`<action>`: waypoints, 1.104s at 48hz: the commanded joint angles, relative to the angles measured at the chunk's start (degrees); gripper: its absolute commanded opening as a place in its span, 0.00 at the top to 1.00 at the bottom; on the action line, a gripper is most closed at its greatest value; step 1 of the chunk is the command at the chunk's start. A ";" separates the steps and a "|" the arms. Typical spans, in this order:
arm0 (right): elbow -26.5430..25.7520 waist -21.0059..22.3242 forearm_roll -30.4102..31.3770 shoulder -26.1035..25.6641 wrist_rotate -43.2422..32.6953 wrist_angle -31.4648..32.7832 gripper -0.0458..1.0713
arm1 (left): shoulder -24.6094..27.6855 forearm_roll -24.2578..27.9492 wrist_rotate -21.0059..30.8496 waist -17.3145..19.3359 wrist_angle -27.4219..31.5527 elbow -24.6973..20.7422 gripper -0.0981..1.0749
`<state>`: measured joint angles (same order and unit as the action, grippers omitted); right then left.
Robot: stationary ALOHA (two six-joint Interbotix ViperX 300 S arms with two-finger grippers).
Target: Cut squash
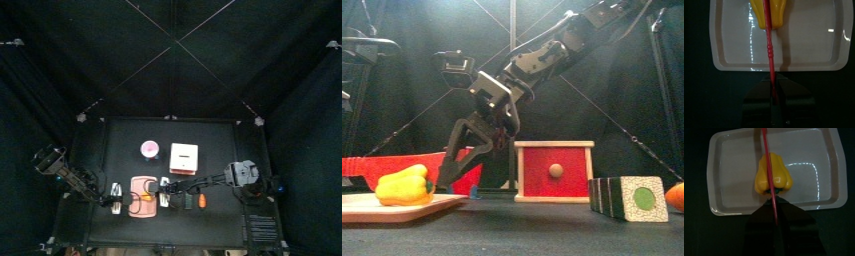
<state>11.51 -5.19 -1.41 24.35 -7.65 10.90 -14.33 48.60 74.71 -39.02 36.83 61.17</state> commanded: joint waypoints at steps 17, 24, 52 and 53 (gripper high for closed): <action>-1.05 -0.09 -0.44 -0.09 -0.26 0.62 0.81 | 0.00 0.62 -0.18 0.35 -0.09 -0.88 0.59; -0.88 -0.09 -0.53 0.18 -0.26 0.88 0.81 | 0.00 0.62 -0.18 0.35 -0.26 -0.79 0.59; -0.62 0.09 0.00 -3.43 -0.09 1.49 0.81 | -2.81 1.49 -0.18 0.26 0.53 -3.08 0.59; -0.62 0.09 0.00 -3.69 -0.09 1.49 0.81 | -3.08 1.58 -0.18 0.26 0.62 -3.34 0.59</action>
<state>11.43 -5.27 -1.41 24.70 -7.65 12.57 -16.00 49.22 74.53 -38.85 36.91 60.12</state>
